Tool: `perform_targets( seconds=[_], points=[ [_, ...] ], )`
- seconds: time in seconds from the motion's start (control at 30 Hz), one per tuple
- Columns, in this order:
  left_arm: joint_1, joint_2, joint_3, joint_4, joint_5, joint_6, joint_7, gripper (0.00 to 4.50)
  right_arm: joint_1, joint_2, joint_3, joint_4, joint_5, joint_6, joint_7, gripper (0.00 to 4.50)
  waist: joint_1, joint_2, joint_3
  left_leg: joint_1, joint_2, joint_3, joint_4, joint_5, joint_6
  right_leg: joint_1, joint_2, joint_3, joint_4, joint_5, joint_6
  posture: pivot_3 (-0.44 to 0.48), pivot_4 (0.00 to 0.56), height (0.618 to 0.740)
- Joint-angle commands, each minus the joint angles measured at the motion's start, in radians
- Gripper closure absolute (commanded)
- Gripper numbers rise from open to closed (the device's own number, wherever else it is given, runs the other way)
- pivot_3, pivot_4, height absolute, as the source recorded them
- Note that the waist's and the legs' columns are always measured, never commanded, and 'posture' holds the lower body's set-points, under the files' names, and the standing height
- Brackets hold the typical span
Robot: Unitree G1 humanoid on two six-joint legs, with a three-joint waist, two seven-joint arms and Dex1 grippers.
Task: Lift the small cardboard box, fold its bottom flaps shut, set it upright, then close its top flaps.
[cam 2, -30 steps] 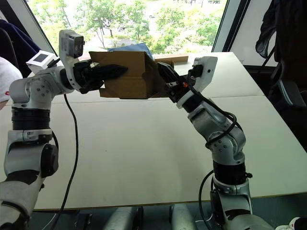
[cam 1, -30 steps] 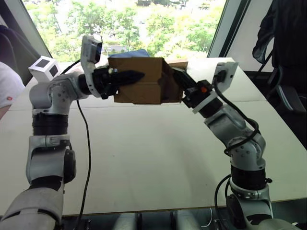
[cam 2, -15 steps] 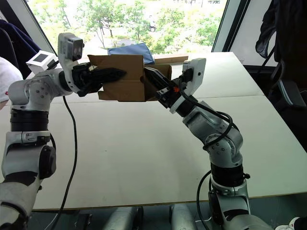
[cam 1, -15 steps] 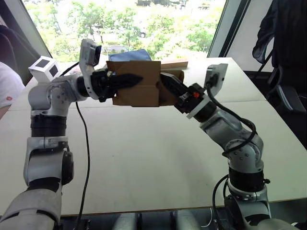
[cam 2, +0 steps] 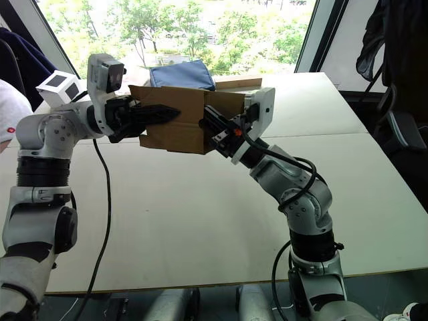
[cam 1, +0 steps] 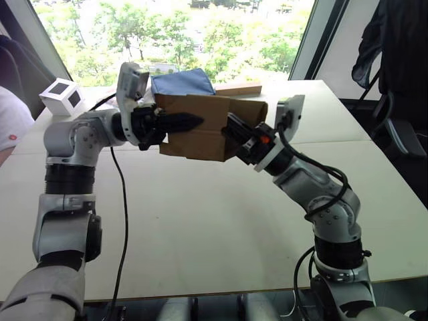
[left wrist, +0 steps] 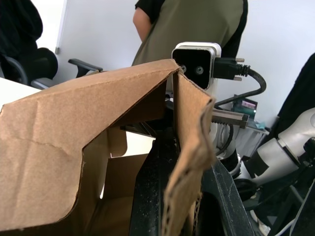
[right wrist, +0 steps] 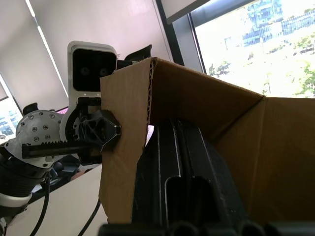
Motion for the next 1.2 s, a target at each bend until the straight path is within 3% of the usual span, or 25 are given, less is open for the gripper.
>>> perform_targets(
  seconds=[0.03,0.27,0.4,0.63,1.2],
  points=[
    [-0.025,0.02,0.009,0.011,-0.002,-0.013,0.007,4.5,0.016,-0.072,-0.077,-0.115,0.072,0.023,0.025,4.48,0.0,0.0,0.0,0.0,0.0,0.0,0.0,0.0,0.0,0.0,0.0,0.0,0.0,0.0,0.0,0.0,0.15,0.74],
    [-0.023,0.028,0.01,0.008,-0.009,-0.006,0.013,4.5,0.089,-0.286,-0.22,-0.184,0.217,0.121,0.04,4.48,0.003,0.0,0.0,0.0,0.0,0.0,0.0,0.0,0.0,0.0,0.0,0.0,-0.001,0.0,0.0,0.0,0.15,0.74],
    [-0.028,0.021,0.014,0.013,-0.015,-0.006,0.019,4.5,0.194,-0.385,-0.153,-0.233,0.177,0.165,0.096,4.48,0.003,0.0,0.0,0.0,0.0,0.0,0.0,0.0,0.001,0.0,0.0,0.0,-0.001,0.0,0.0,0.0,0.15,0.74],
    [-0.035,0.008,0.007,-0.01,-0.028,0.01,0.022,4.5,0.174,-0.33,-0.03,-0.172,-0.014,0.065,0.099,4.48,0.001,-0.001,0.0,0.0,0.001,0.001,0.001,0.0,0.001,0.0,0.0,0.0,-0.002,0.0,0.0,0.0,0.15,0.74],
    [-0.01,0.01,0.004,-0.043,-0.036,0.033,0.032,4.5,0.06,-0.206,0.025,-0.119,-0.038,0.056,0.132,4.48,0.003,-0.001,0.0,0.0,0.0,0.001,0.002,0.0,0.001,0.0,0.0,0.0,-0.001,0.0,0.0,0.0,0.15,0.74]
  ],
)
